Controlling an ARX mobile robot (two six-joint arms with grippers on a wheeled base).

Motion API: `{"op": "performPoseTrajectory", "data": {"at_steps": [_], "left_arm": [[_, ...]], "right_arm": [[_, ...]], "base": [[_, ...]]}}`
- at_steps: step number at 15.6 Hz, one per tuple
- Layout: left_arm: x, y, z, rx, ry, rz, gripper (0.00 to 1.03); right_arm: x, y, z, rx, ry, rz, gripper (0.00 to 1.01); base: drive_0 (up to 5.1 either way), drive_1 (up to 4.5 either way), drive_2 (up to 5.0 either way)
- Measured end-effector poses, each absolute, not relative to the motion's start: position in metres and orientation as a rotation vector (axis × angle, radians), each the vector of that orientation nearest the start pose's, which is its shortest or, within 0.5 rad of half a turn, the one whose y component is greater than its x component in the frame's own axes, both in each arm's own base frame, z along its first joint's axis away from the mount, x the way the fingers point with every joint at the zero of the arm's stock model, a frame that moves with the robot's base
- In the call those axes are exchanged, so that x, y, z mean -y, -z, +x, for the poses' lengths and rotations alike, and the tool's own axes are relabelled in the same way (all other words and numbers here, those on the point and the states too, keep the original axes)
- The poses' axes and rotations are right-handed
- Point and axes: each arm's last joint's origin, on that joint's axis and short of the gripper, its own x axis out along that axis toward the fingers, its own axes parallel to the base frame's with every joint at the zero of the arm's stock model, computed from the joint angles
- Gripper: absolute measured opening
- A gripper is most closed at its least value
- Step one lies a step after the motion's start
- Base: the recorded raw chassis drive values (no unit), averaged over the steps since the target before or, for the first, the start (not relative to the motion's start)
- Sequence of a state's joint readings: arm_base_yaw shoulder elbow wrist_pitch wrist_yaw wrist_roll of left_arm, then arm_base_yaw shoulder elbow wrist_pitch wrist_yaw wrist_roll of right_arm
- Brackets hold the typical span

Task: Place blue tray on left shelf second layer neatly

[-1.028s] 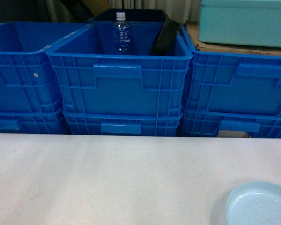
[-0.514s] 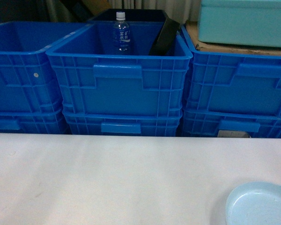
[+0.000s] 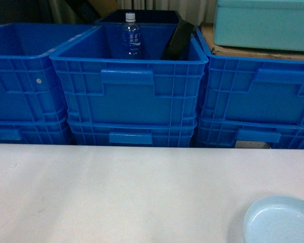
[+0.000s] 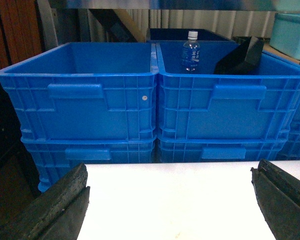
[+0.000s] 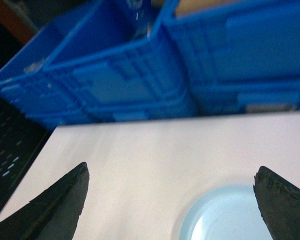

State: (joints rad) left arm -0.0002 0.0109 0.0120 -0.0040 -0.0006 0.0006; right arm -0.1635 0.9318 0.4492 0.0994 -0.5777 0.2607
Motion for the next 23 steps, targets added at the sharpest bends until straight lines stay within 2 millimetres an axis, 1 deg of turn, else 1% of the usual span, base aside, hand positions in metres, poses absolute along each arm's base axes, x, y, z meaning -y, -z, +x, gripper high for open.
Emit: {"op": "performPoseTrajectory", "data": {"at_steps": [1, 2, 3, 4, 6, 7, 8, 12, 15, 17, 18, 19, 22, 23], "left_arm": [[0.0, -0.166, 0.098, -0.003, 0.0, 0.0, 0.98], [0.0, -0.166, 0.098, -0.003, -0.001, 0.0, 0.98], [0.0, -0.166, 0.098, -0.003, 0.0, 0.001, 0.98], [0.0, -0.166, 0.098, -0.003, 0.0, 0.0, 0.98], [0.0, -0.166, 0.098, -0.003, 0.0, 0.0, 0.98], [0.0, -0.166, 0.098, -0.003, 0.0, 0.001, 0.98], [0.0, -0.166, 0.098, -0.003, -0.001, 0.0, 0.98], [0.0, -0.166, 0.098, -0.003, 0.0, 0.0, 0.98], [0.0, -0.166, 0.098, -0.003, 0.0, 0.0, 0.98], [0.0, -0.166, 0.098, -0.003, 0.0, 0.0, 0.98], [0.0, -0.166, 0.098, -0.003, 0.0, 0.0, 0.98], [0.0, -0.166, 0.098, -0.003, -0.001, 0.0, 0.98], [0.0, -0.166, 0.098, -0.003, 0.0, 0.001, 0.98], [0.0, -0.166, 0.098, -0.003, 0.0, 0.001, 0.98]], "right_arm": [[0.024, -0.21, 0.222, -0.587, -0.416, 0.502, 0.98], [0.037, -0.186, 0.253, -0.715, -0.408, 0.584, 0.98], [0.045, -0.17, 0.265, -0.771, -0.383, 0.609, 0.98], [0.053, -0.157, 0.27, -0.805, -0.356, 0.621, 0.98], [0.07, -0.132, 0.269, -0.867, -0.302, 0.649, 0.98], [0.08, -0.122, 0.261, -0.879, -0.293, 0.65, 0.98], [0.081, -0.116, 0.258, -0.882, -0.29, 0.64, 0.98], [0.076, -0.086, 0.246, -0.963, -0.28, 0.644, 0.98], [0.078, -0.079, 0.244, -0.931, -0.229, 0.596, 0.98], [0.076, -0.086, 0.238, -0.913, -0.246, 0.606, 0.98], [0.077, -0.091, 0.237, -0.895, -0.247, 0.605, 0.98], [0.08, -0.093, 0.236, -0.889, -0.235, 0.605, 0.98], [0.091, -0.073, 0.23, -0.952, -0.161, 0.601, 0.98], [0.093, -0.069, 0.229, -0.965, -0.149, 0.592, 0.98]], "base": [[0.0, 0.0, 0.0], [0.0, 0.0, 0.0], [0.0, 0.0, 0.0], [0.0, 0.0, 0.0], [0.0, 0.0, 0.0], [0.0, 0.0, 0.0], [0.0, 0.0, 0.0], [0.0, 0.0, 0.0], [0.0, 0.0, 0.0], [0.0, 0.0, 0.0], [0.0, 0.0, 0.0], [0.0, 0.0, 0.0], [0.0, 0.0, 0.0], [0.0, 0.0, 0.0]]}}
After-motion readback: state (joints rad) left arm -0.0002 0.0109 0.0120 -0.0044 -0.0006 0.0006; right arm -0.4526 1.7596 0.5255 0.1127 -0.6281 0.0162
